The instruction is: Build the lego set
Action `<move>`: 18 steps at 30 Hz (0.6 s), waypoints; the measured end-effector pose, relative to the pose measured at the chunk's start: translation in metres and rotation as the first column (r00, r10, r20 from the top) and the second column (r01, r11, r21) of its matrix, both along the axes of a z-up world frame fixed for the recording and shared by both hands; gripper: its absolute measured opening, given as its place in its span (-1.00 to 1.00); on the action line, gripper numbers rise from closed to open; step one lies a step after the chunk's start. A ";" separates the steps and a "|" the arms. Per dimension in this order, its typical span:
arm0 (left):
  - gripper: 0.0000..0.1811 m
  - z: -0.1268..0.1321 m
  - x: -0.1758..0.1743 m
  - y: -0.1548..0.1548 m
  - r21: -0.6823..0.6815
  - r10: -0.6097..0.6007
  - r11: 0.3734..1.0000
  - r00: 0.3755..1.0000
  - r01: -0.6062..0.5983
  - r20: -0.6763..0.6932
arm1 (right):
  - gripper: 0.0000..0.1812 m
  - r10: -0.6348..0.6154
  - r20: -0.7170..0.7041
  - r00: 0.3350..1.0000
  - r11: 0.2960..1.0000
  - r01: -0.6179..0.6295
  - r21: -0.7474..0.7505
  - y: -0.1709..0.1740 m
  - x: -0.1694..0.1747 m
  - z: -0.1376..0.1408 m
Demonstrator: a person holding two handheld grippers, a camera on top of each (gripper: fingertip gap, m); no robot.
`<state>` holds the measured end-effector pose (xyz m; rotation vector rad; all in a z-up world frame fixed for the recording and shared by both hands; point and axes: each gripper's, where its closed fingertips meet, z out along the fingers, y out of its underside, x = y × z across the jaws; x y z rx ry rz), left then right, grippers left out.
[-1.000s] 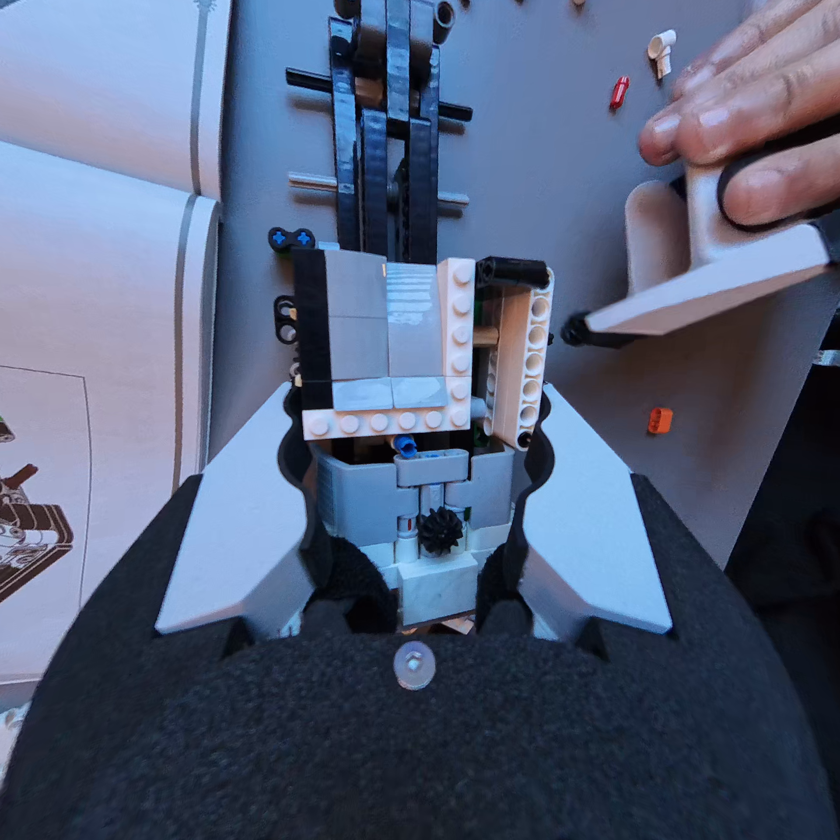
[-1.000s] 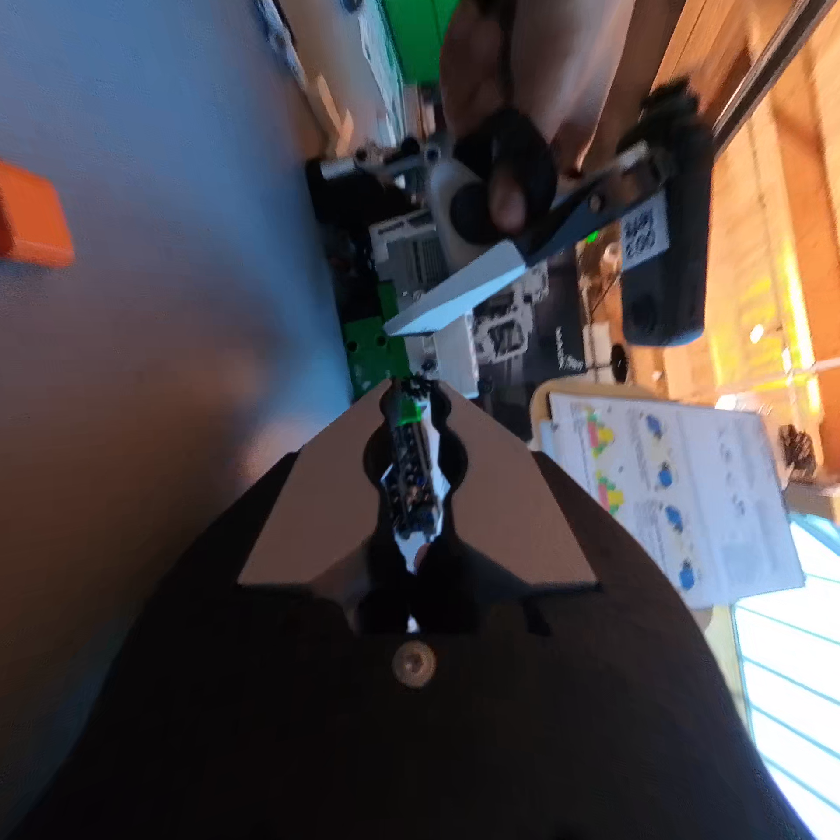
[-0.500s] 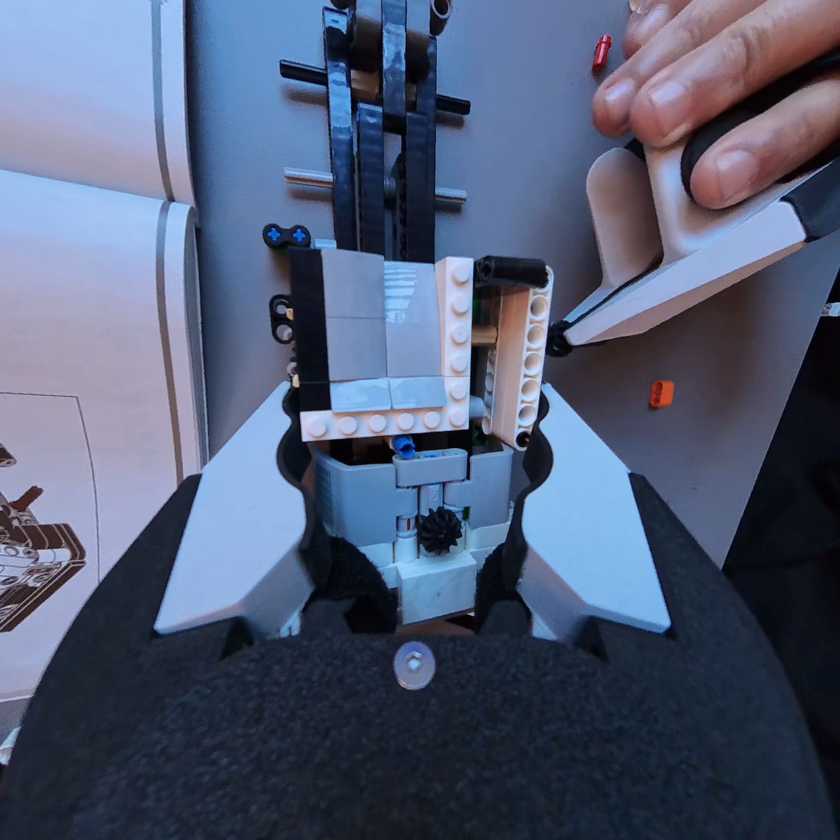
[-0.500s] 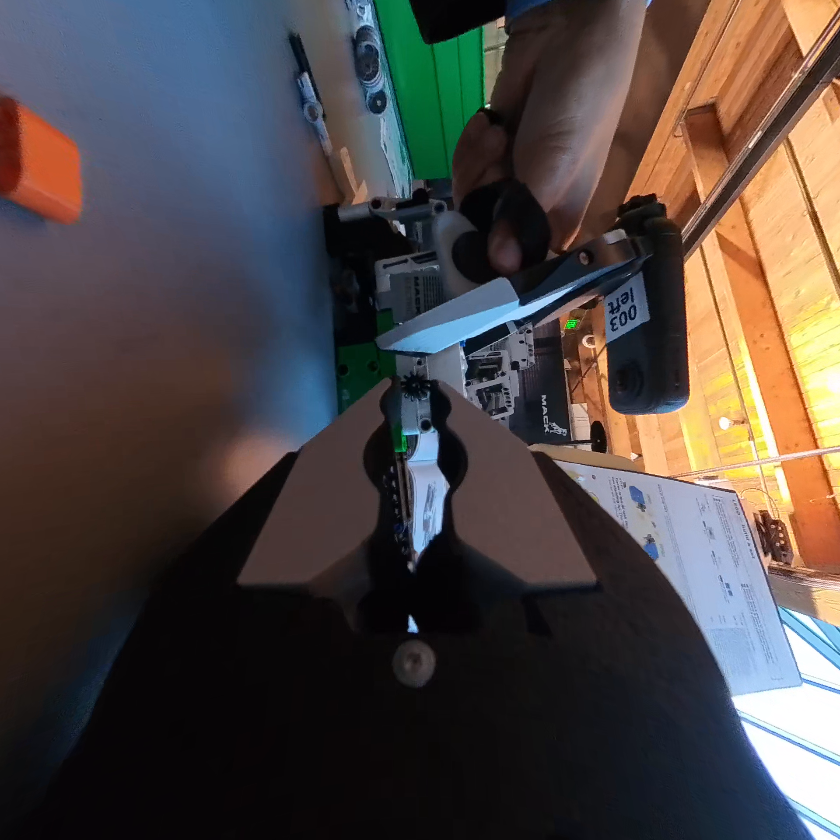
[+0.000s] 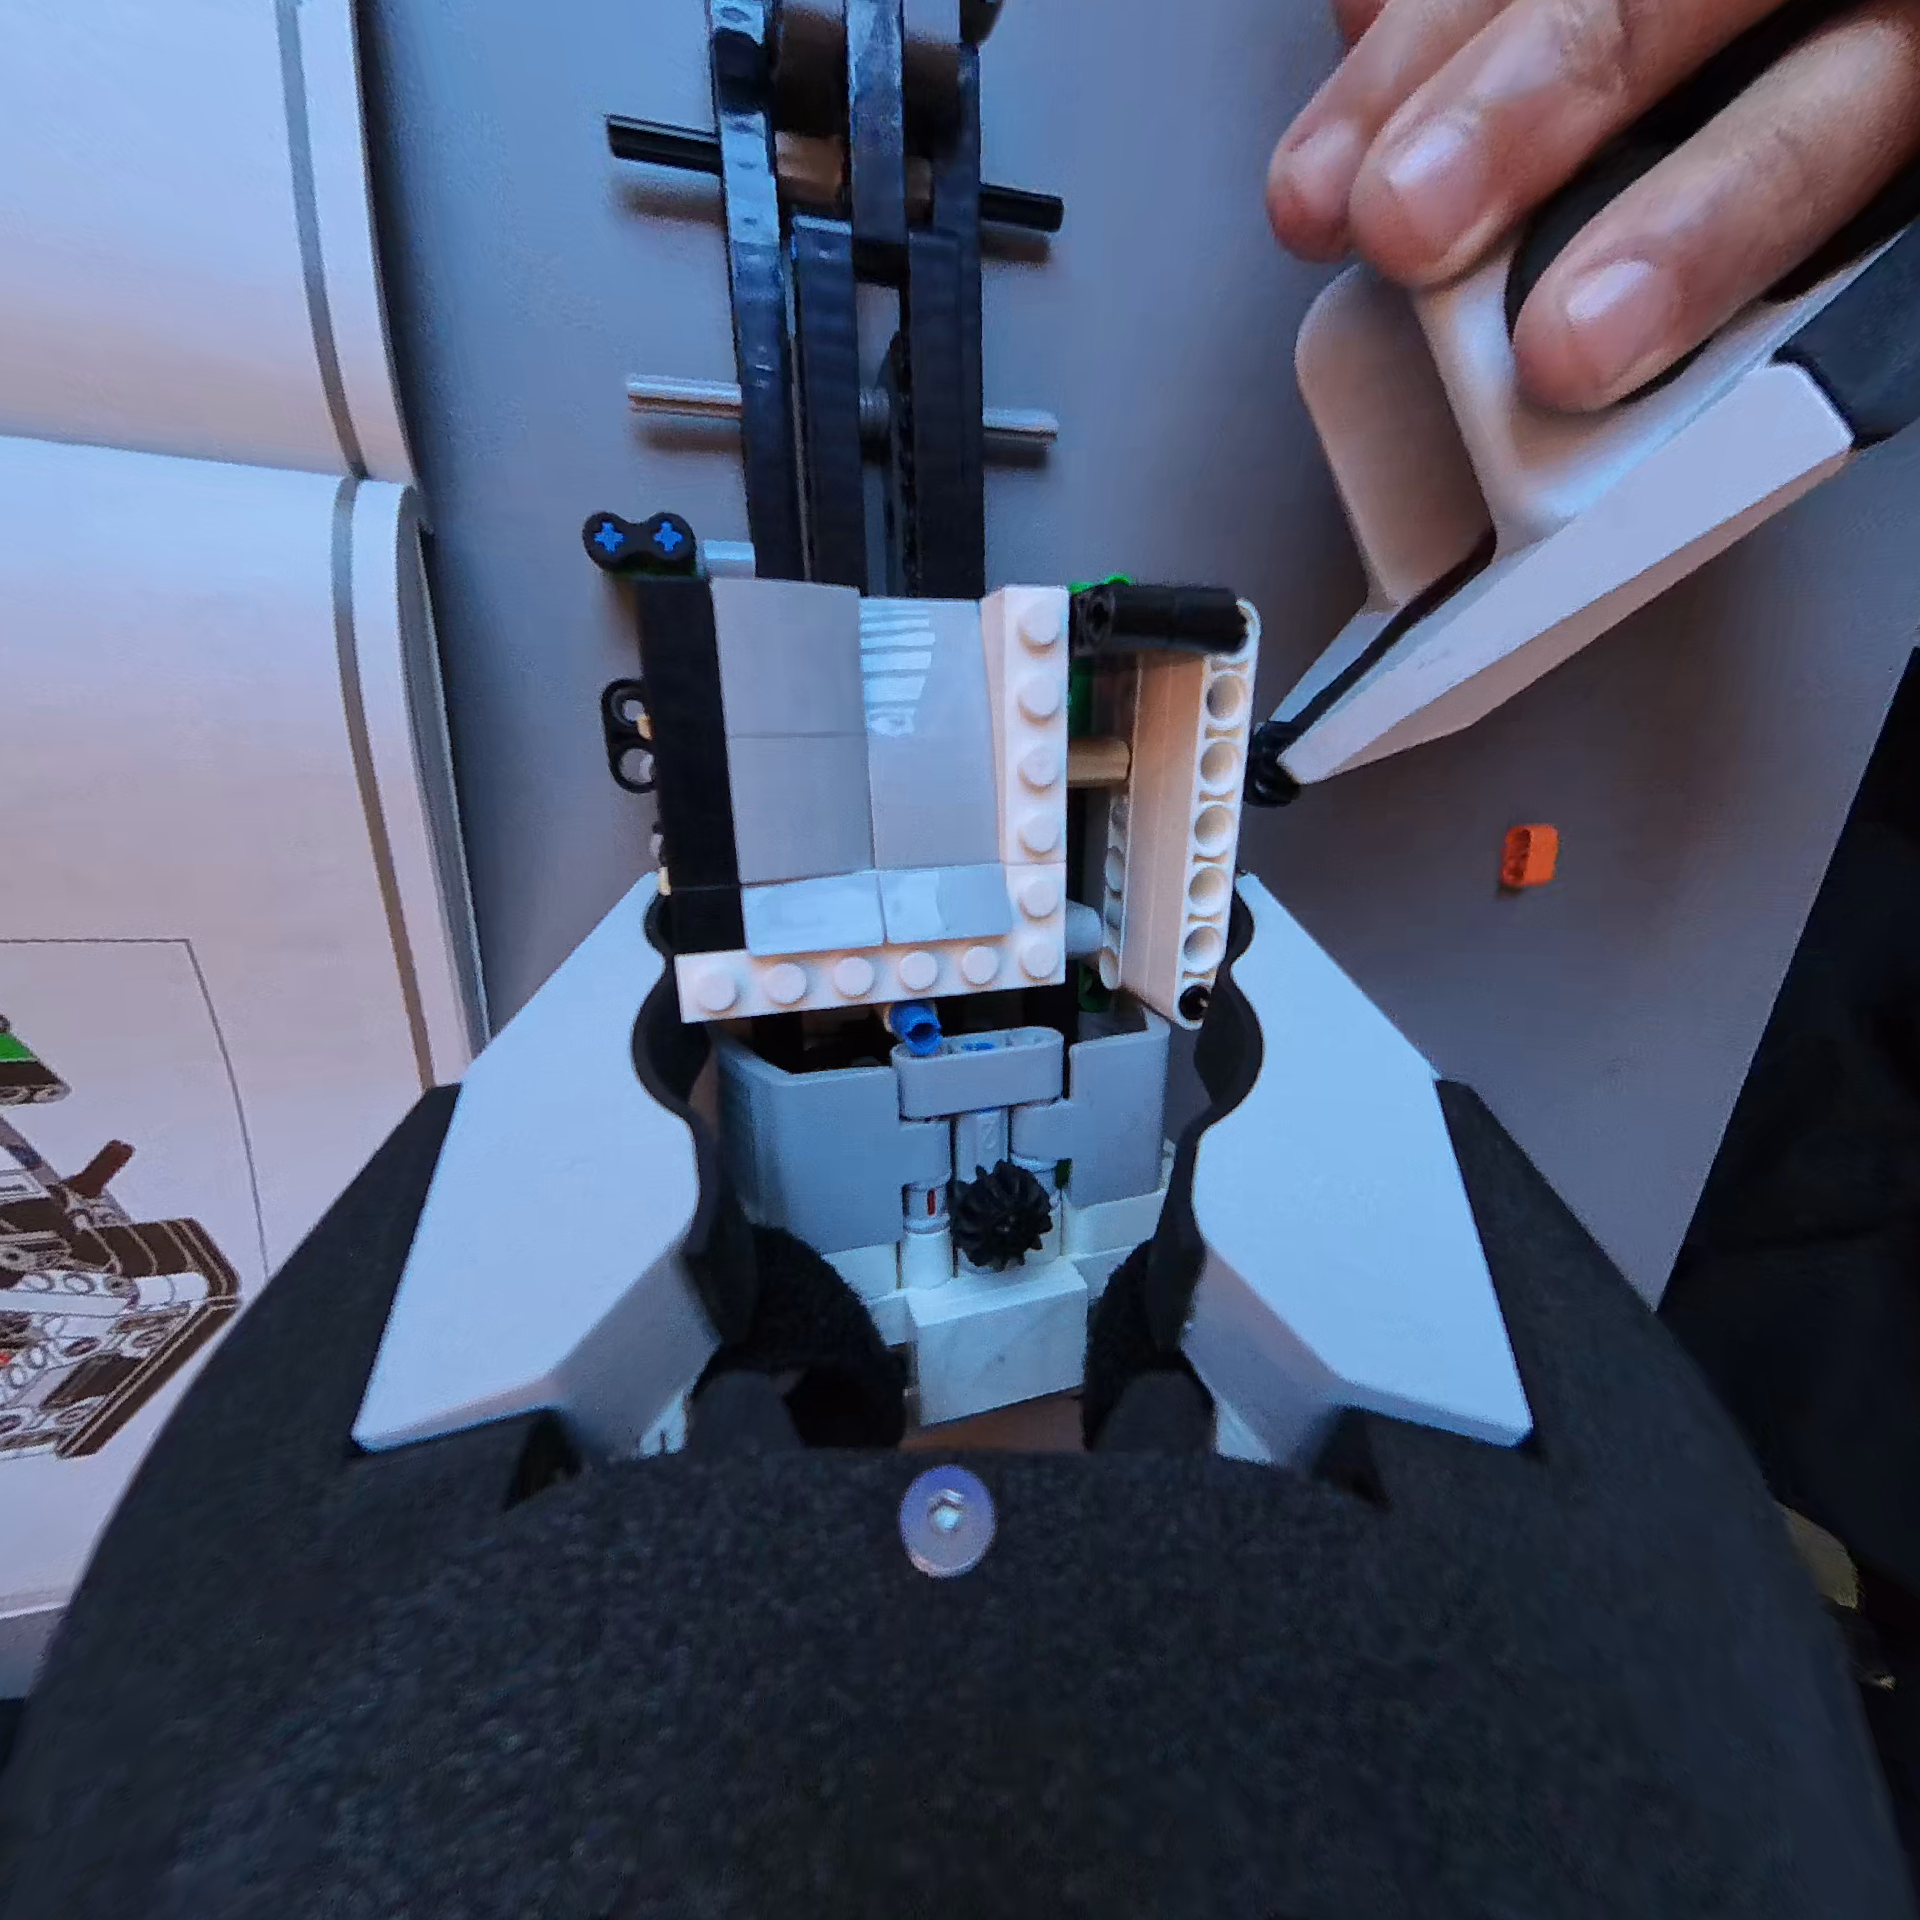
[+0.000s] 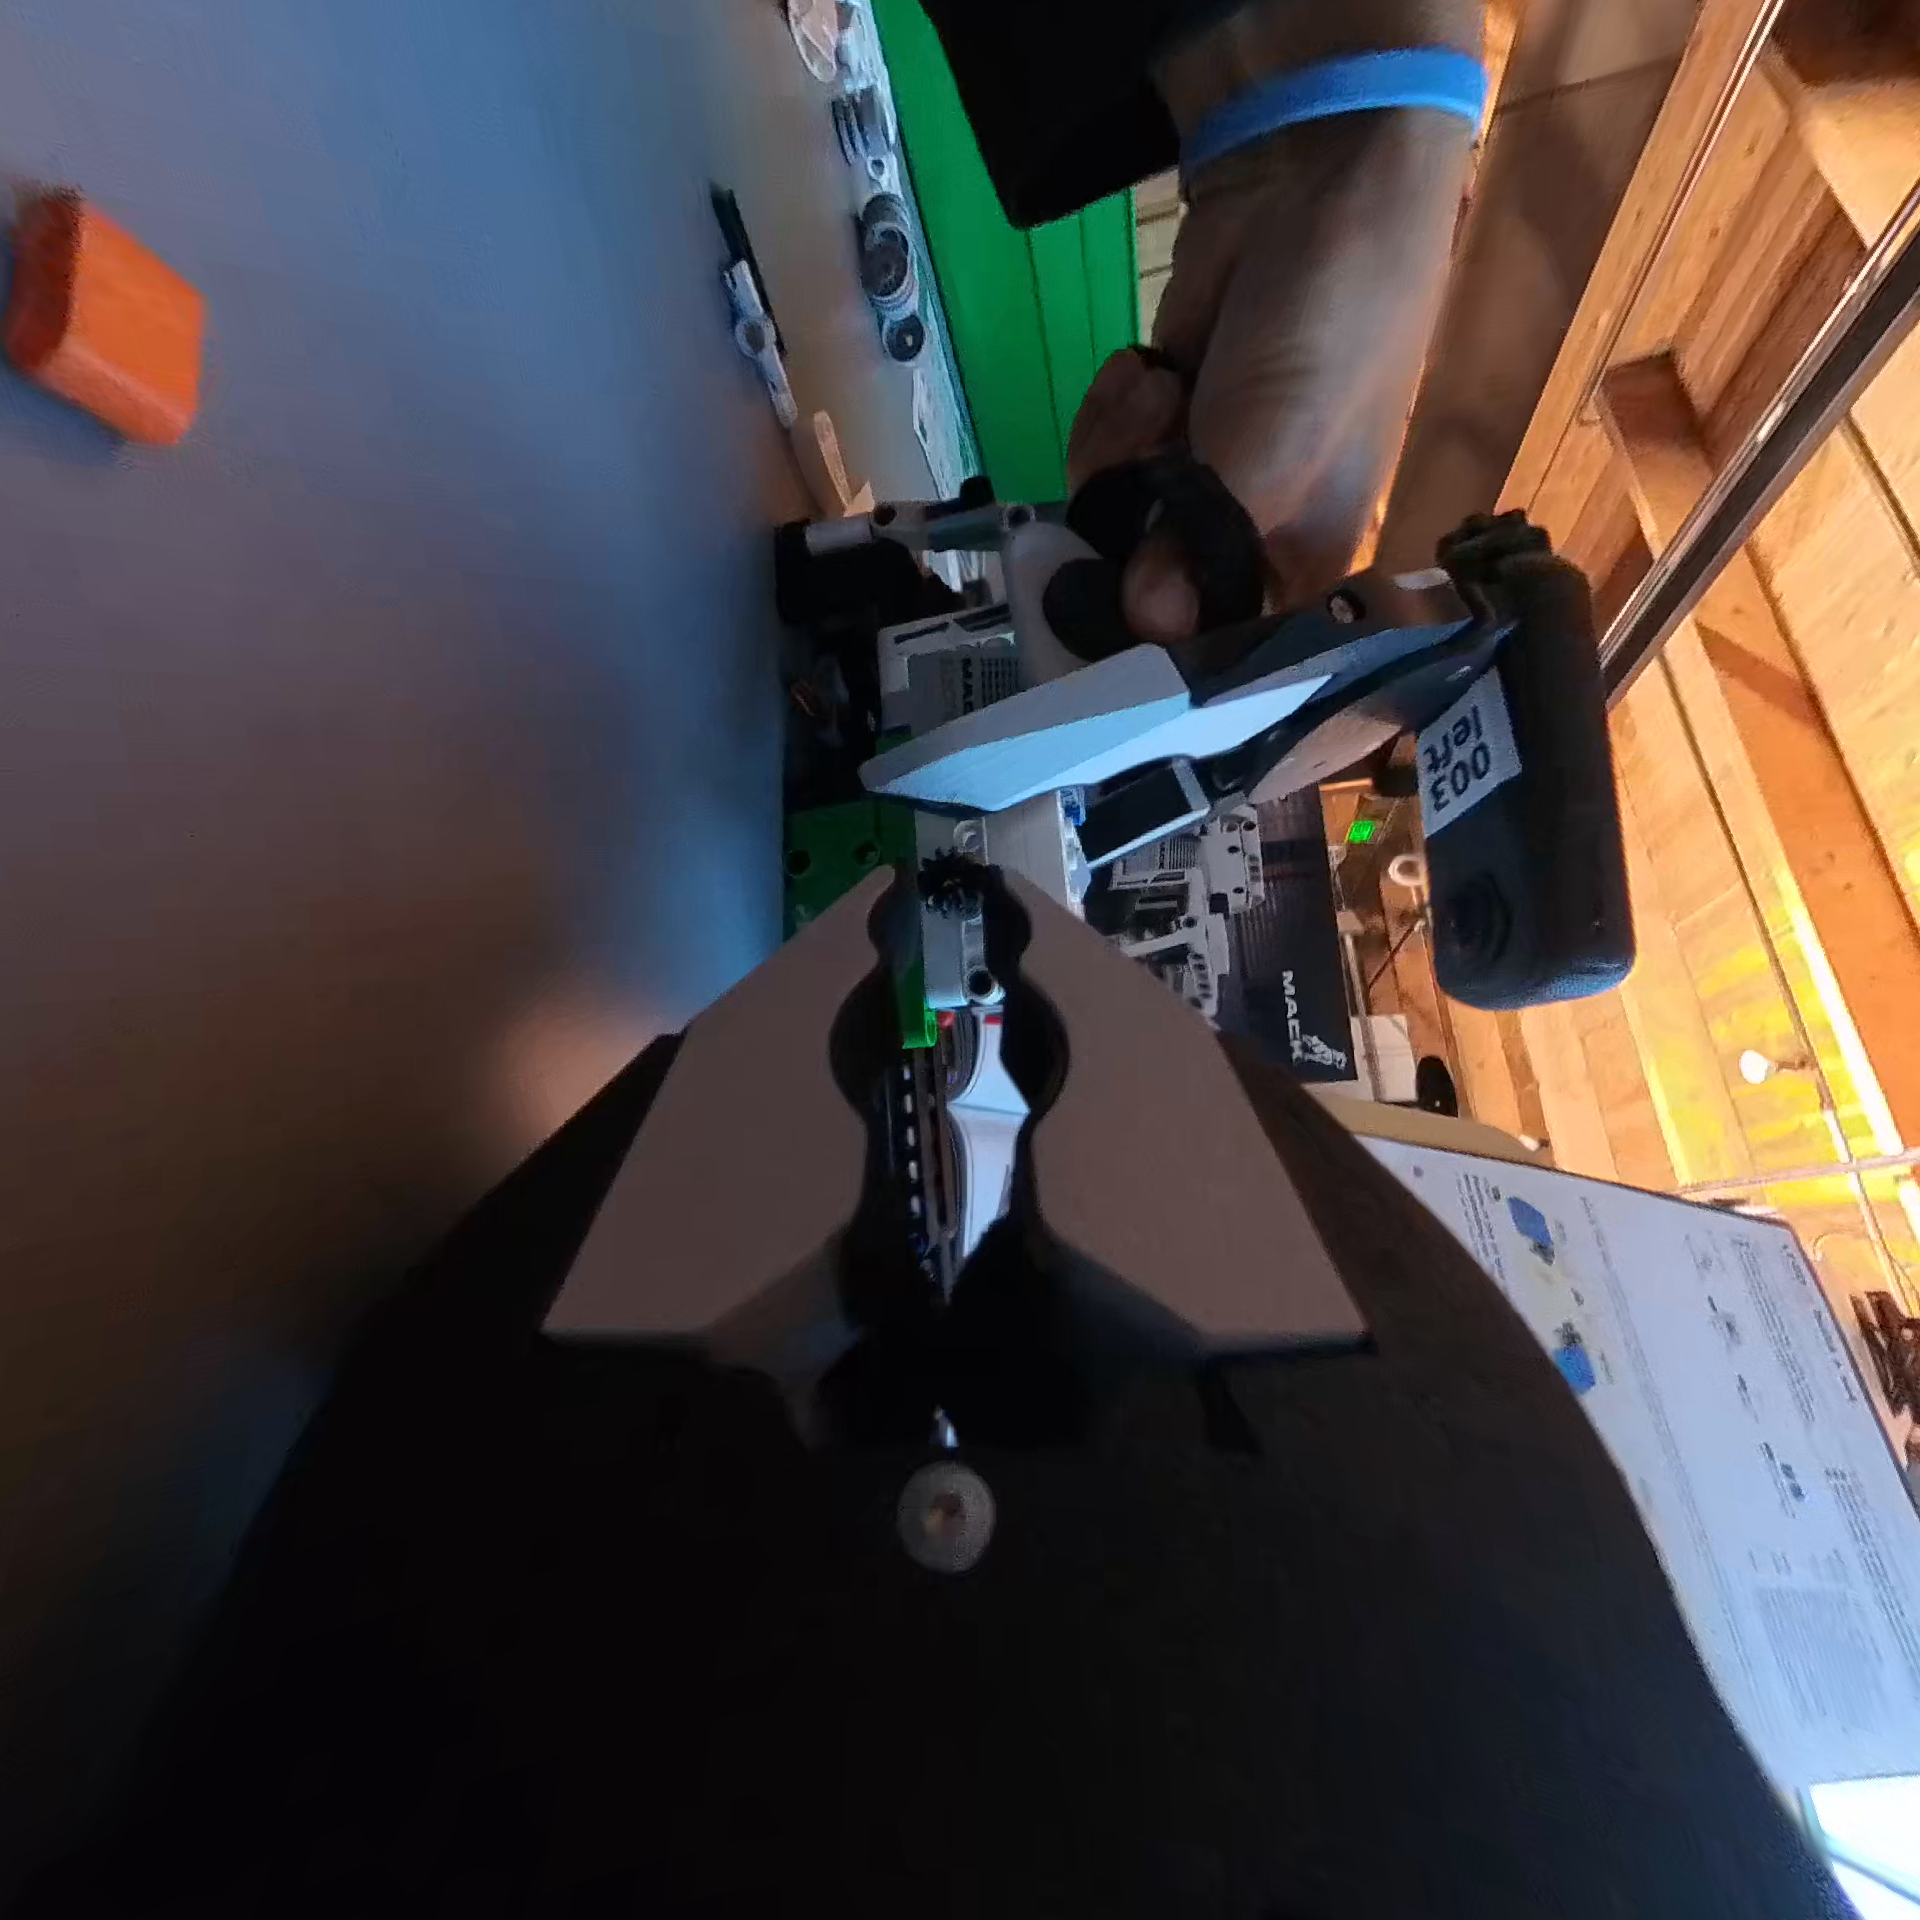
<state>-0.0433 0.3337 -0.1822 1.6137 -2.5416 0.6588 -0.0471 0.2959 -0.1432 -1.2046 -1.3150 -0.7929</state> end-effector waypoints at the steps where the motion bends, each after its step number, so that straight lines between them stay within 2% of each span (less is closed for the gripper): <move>1: 0.07 0.000 0.000 0.000 0.001 -0.009 1.000 1.000 0.009 -0.001 | -0.88 0.013 0.001 1.000 1.000 -0.013 -0.001 0.000 -0.001 0.000; 8: 0.07 0.000 0.000 0.001 0.011 -0.039 0.999 0.999 0.039 -0.006 | -0.88 0.047 -0.023 0.999 0.999 -0.047 0.009 0.003 0.000 -0.001; 18: 0.07 0.000 0.000 0.001 0.009 -0.022 1.000 1.000 0.022 -0.006 | -0.88 -0.007 -0.001 1.000 1.000 0.007 0.029 0.010 0.005 0.000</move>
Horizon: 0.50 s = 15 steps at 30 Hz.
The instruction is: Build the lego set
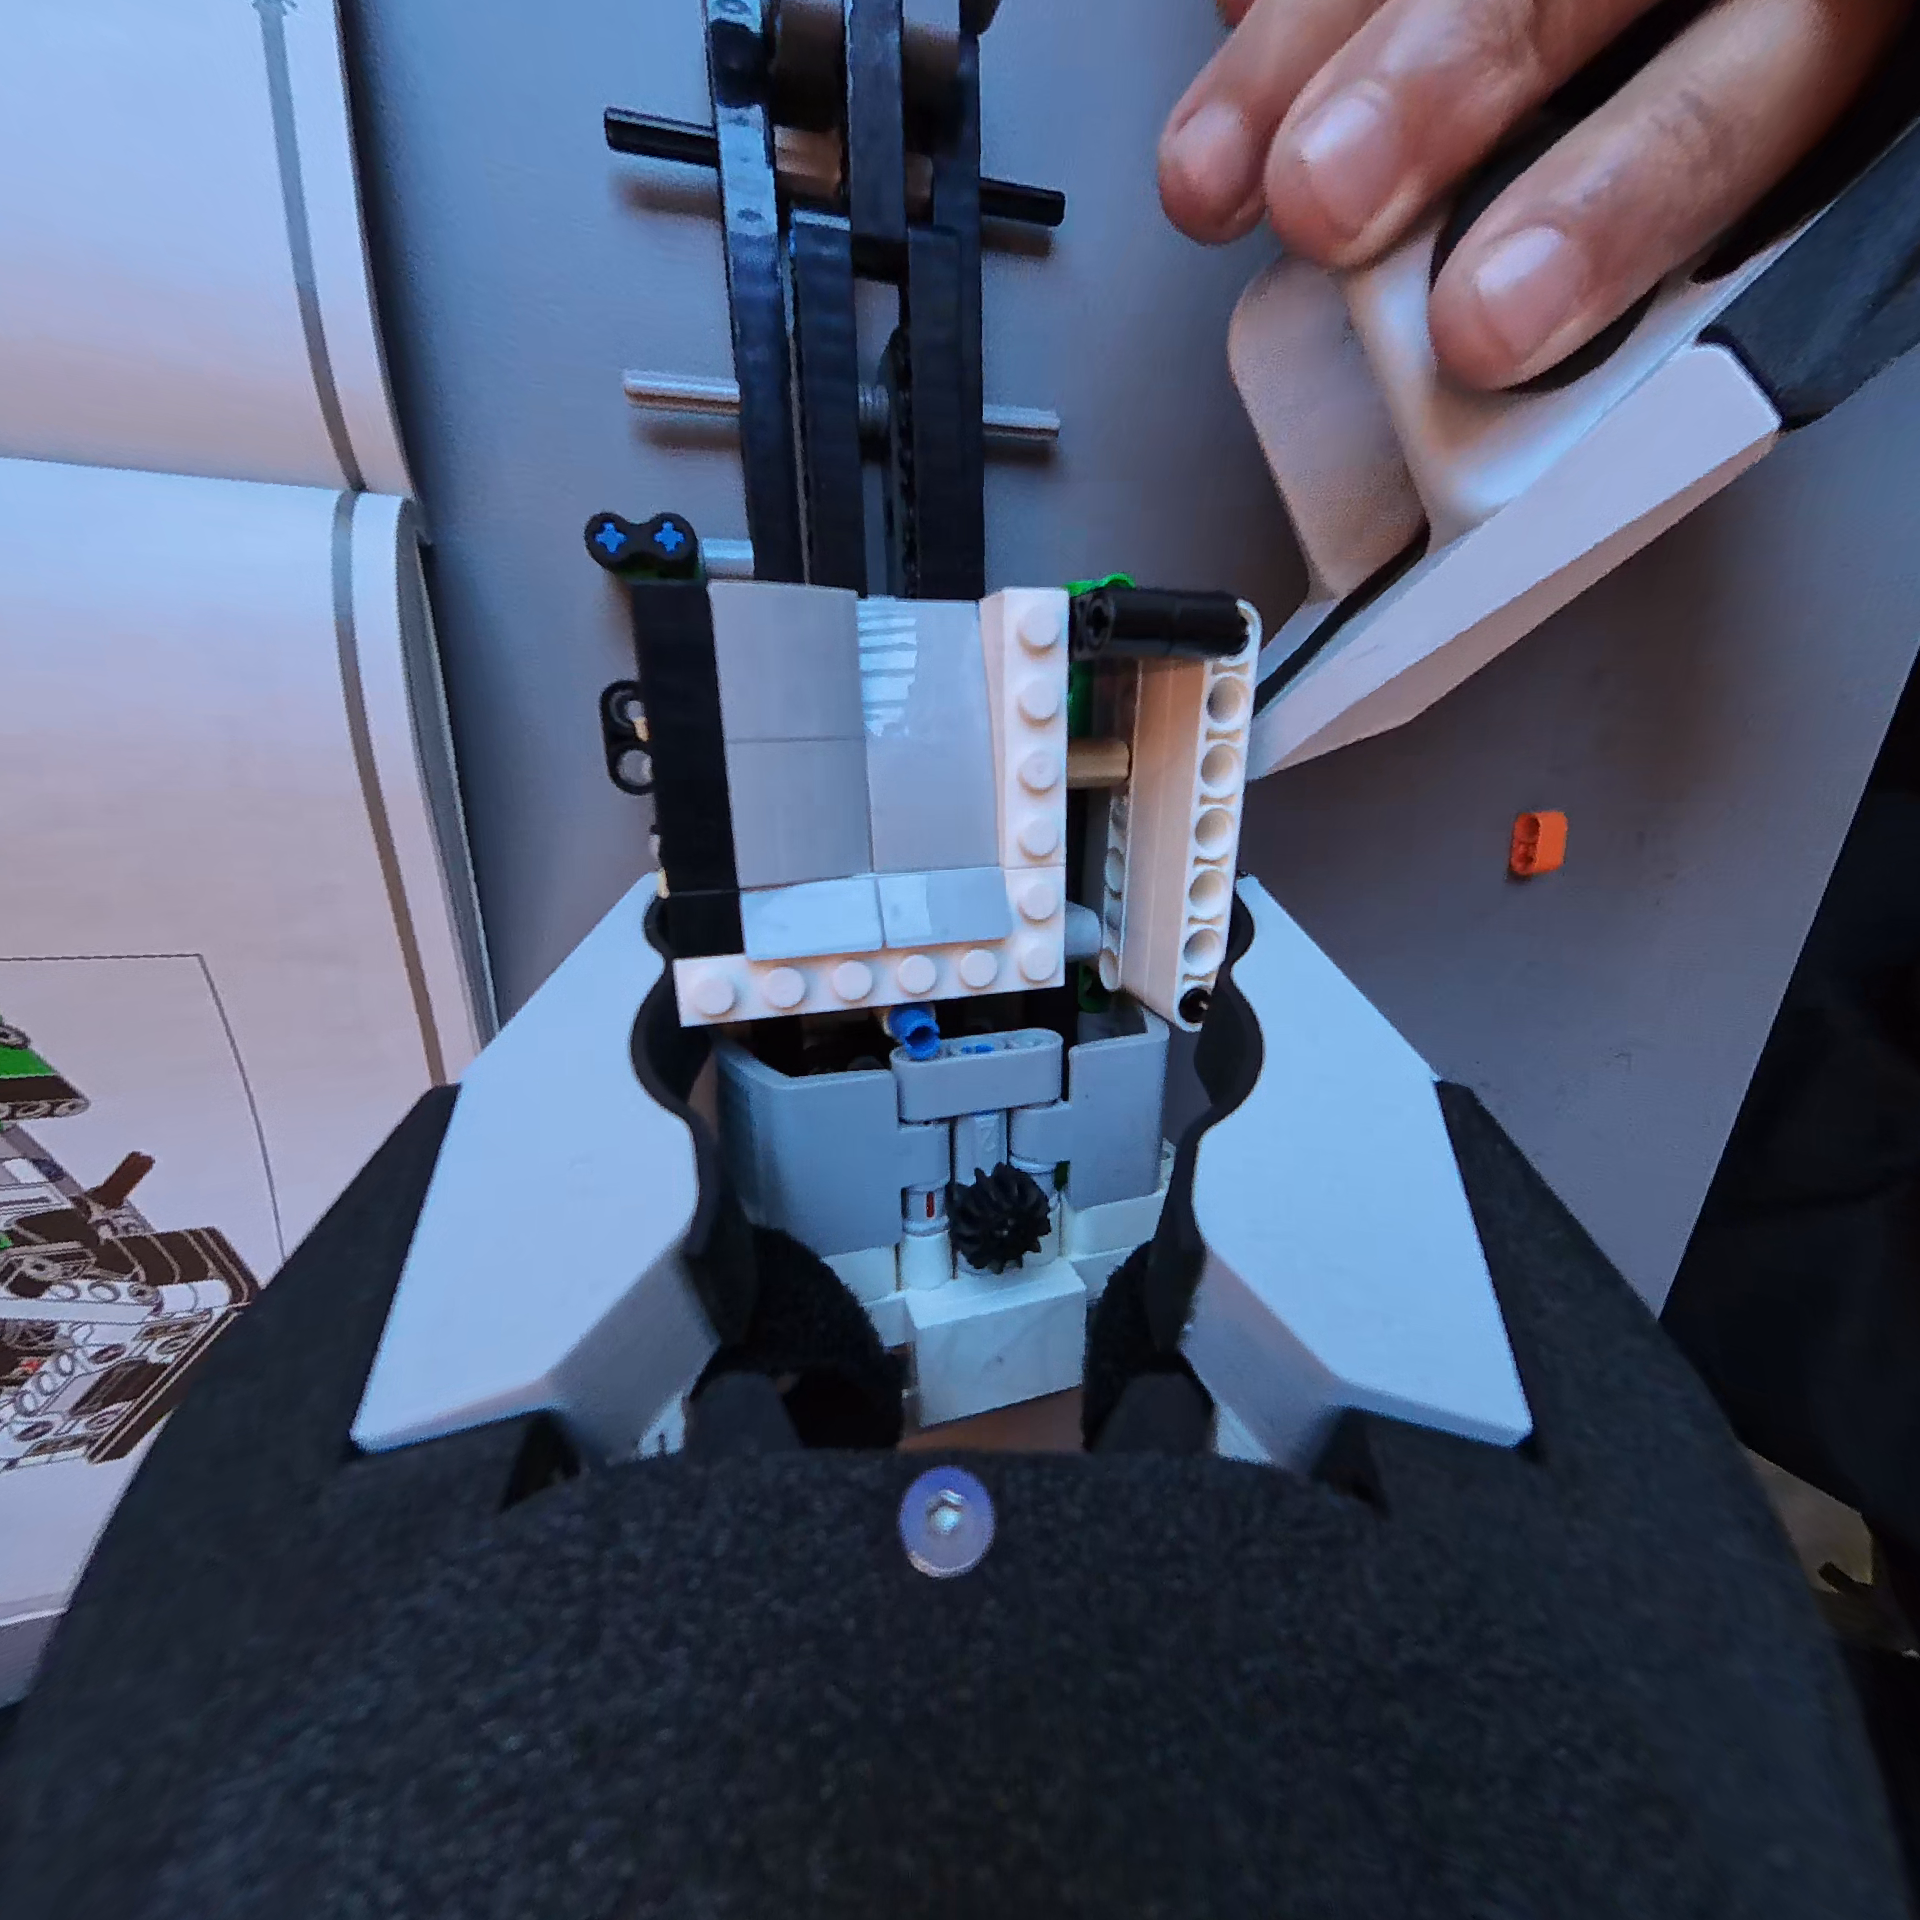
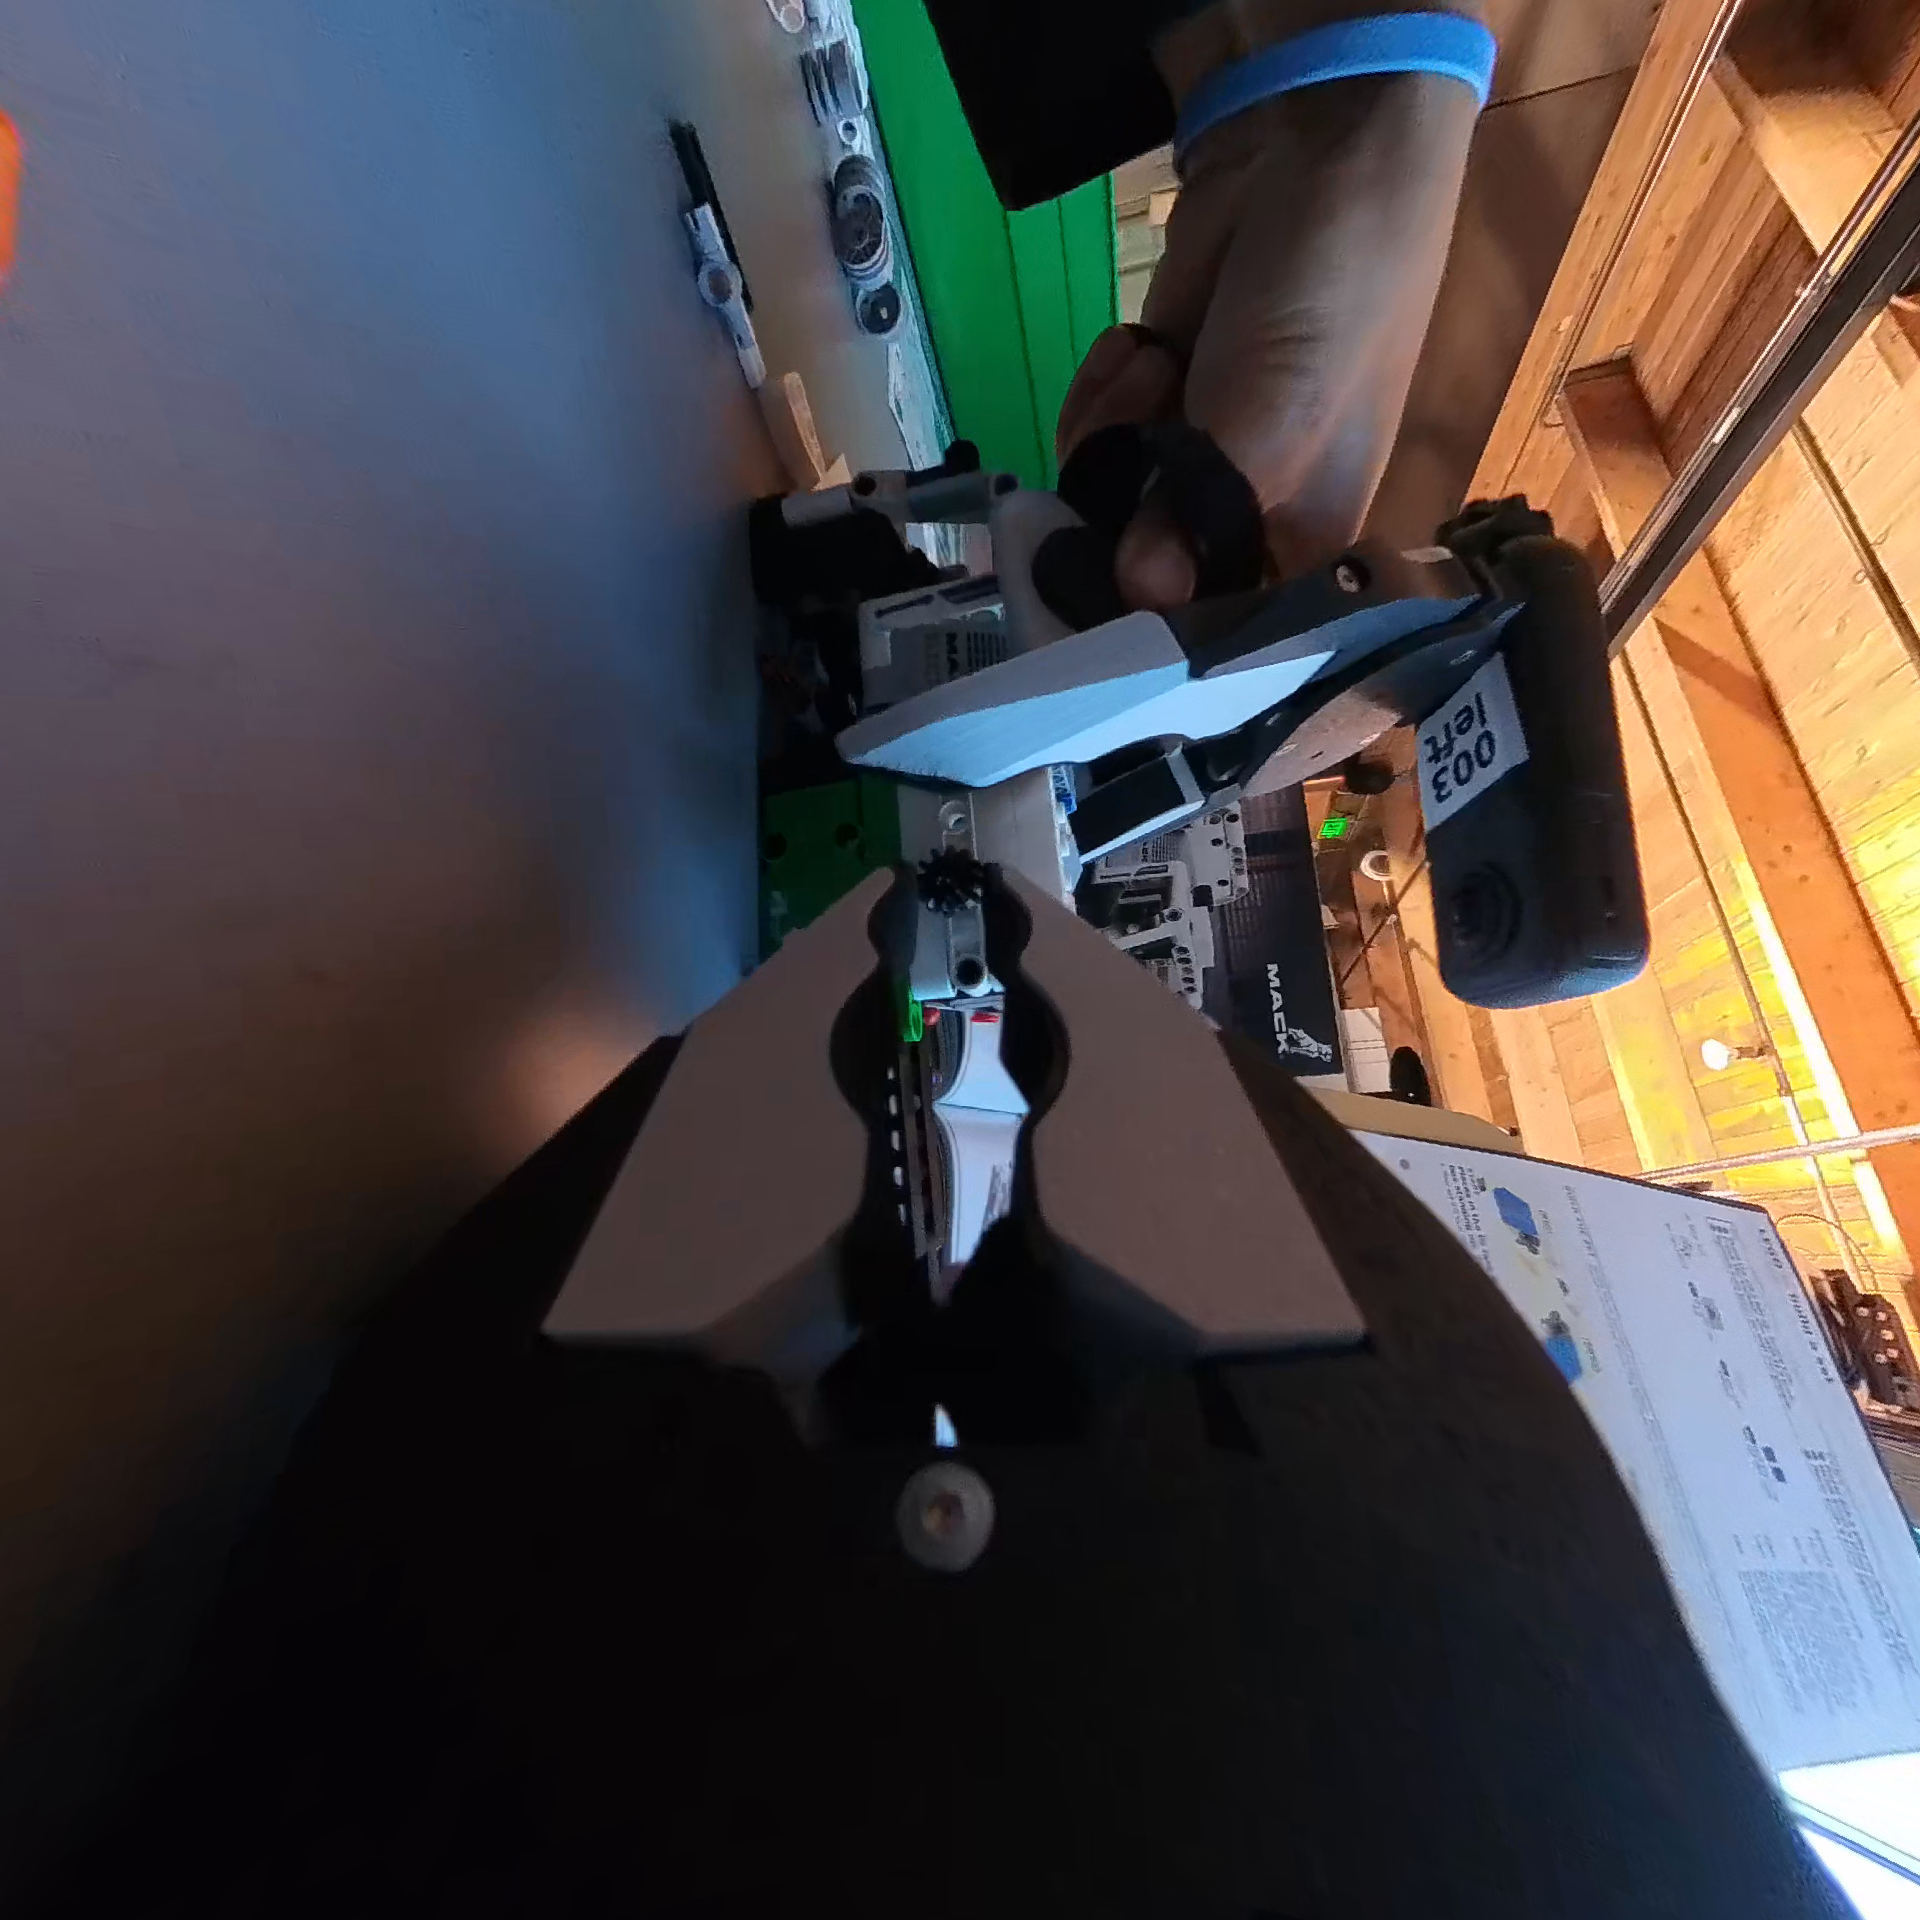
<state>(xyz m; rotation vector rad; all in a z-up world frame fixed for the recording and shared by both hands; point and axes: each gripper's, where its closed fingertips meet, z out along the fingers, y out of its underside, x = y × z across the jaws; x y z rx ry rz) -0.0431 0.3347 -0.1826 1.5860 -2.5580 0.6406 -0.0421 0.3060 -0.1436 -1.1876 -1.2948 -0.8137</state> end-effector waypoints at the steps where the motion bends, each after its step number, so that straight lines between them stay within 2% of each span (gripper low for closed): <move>1: 0.07 0.000 0.000 0.000 0.000 0.001 1.000 1.000 -0.001 0.000 | -0.88 0.000 -0.007 1.000 1.000 0.000 0.003 0.000 0.000 0.000; 7: 0.07 0.000 0.001 0.000 -0.008 0.018 1.000 1.000 -0.018 0.010 | -0.86 -0.060 -0.087 0.994 0.998 0.061 0.015 -0.012 -0.005 0.006; 12: 0.07 0.000 0.001 0.000 -0.009 0.021 1.000 1.000 -0.021 0.008 | -0.89 -0.155 -0.087 0.984 0.987 0.152 -0.045 -0.008 0.002 -0.003; 15: 0.07 0.000 0.001 0.000 -0.012 0.023 1.000 1.000 -0.023 0.007 | -0.95 -0.137 -0.095 0.986 0.990 0.135 -0.027 -0.008 0.000 0.001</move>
